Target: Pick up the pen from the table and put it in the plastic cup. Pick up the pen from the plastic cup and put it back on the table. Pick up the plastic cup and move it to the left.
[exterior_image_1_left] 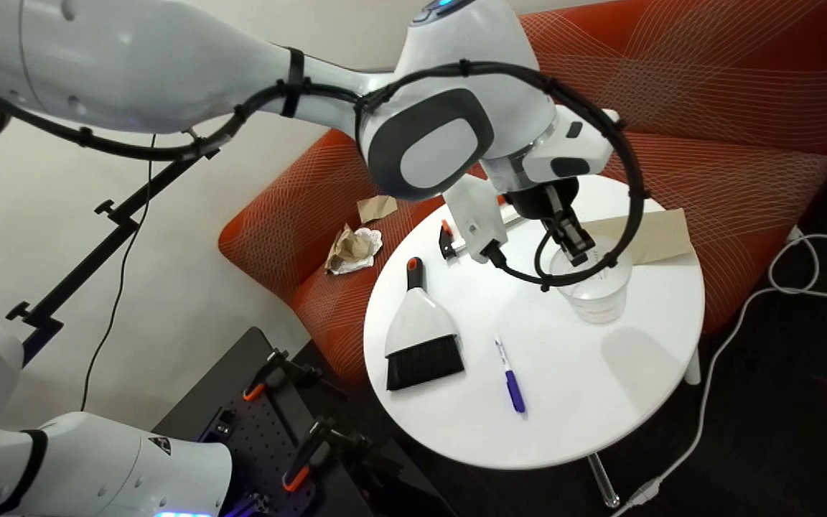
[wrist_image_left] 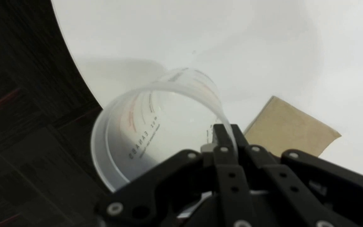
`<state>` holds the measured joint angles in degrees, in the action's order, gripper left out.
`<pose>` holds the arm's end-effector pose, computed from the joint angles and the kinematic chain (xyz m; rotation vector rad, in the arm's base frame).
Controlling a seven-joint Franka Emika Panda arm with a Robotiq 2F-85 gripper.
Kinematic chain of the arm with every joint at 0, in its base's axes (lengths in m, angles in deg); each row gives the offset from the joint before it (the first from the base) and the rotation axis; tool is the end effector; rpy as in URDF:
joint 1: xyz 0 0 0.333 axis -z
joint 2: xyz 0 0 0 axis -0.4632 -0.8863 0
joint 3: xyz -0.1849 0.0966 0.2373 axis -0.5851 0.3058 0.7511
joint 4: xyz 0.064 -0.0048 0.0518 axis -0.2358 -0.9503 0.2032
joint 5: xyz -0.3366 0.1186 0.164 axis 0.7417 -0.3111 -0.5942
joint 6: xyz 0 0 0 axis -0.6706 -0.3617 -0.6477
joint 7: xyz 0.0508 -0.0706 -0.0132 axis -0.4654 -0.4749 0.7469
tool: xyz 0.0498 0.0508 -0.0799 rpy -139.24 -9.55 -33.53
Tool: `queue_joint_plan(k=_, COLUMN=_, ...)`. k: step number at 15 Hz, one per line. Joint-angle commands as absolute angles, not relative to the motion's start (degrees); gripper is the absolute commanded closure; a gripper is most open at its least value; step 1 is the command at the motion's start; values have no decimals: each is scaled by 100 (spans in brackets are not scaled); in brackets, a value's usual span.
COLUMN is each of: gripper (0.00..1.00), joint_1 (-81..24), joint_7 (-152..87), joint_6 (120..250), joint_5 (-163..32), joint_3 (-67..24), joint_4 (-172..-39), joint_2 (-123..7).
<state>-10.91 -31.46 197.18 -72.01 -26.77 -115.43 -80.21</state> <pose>0.6027 -0.2801 0.1840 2.9567 -0.8007 0.1415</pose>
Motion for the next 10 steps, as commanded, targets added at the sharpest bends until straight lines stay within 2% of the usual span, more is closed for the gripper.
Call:
queue_joint_plan(k=1, gripper=99, joint_1=-1297, joint_7=-3148, joint_6=20002, joint_5=-7266, joint_3=-2674, joint_4=-12675, joint_2=-7114)
queue_joint_plan(k=10, gripper=99, joint_1=-2029, joint_7=-3039, joint_6=20855, joint_5=-7058, joint_3=-2468, joint_4=-14331, joint_2=-6138)
